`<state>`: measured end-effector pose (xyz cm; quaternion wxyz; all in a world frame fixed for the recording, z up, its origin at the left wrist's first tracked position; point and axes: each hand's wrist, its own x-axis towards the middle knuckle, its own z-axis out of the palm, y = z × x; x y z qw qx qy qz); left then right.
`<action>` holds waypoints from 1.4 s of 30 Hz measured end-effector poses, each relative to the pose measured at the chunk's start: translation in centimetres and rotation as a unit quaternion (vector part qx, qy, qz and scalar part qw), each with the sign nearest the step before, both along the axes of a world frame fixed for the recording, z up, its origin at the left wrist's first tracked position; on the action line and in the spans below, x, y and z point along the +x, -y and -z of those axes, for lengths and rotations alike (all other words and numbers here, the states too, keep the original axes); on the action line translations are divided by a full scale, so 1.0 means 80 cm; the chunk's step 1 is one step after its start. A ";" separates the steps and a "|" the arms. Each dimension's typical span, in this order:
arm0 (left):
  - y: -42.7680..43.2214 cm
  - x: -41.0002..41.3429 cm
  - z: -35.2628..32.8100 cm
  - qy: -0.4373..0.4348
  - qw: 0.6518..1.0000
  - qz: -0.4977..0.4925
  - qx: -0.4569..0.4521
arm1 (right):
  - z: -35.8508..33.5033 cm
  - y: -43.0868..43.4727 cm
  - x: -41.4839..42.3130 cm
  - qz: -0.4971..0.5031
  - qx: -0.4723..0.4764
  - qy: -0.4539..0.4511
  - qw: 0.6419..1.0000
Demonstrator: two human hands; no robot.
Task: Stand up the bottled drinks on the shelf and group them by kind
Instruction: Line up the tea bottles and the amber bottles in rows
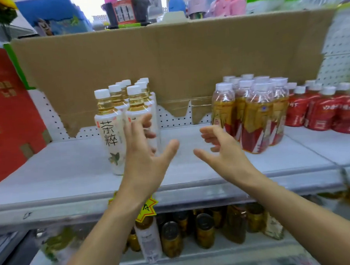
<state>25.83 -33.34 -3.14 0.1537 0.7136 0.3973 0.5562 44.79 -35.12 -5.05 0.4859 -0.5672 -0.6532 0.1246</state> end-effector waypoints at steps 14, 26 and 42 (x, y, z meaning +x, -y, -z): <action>-0.136 0.219 -0.062 -0.098 0.978 0.143 -0.117 | -0.103 -0.039 0.174 0.253 0.031 0.268 0.929; -0.190 0.220 -0.051 -0.140 0.987 0.064 -0.053 | -0.119 -0.027 0.226 0.255 -0.041 0.306 0.916; -0.103 0.169 -0.059 -0.109 0.979 -0.103 -0.139 | -0.159 -0.026 0.380 0.161 -0.172 0.417 0.878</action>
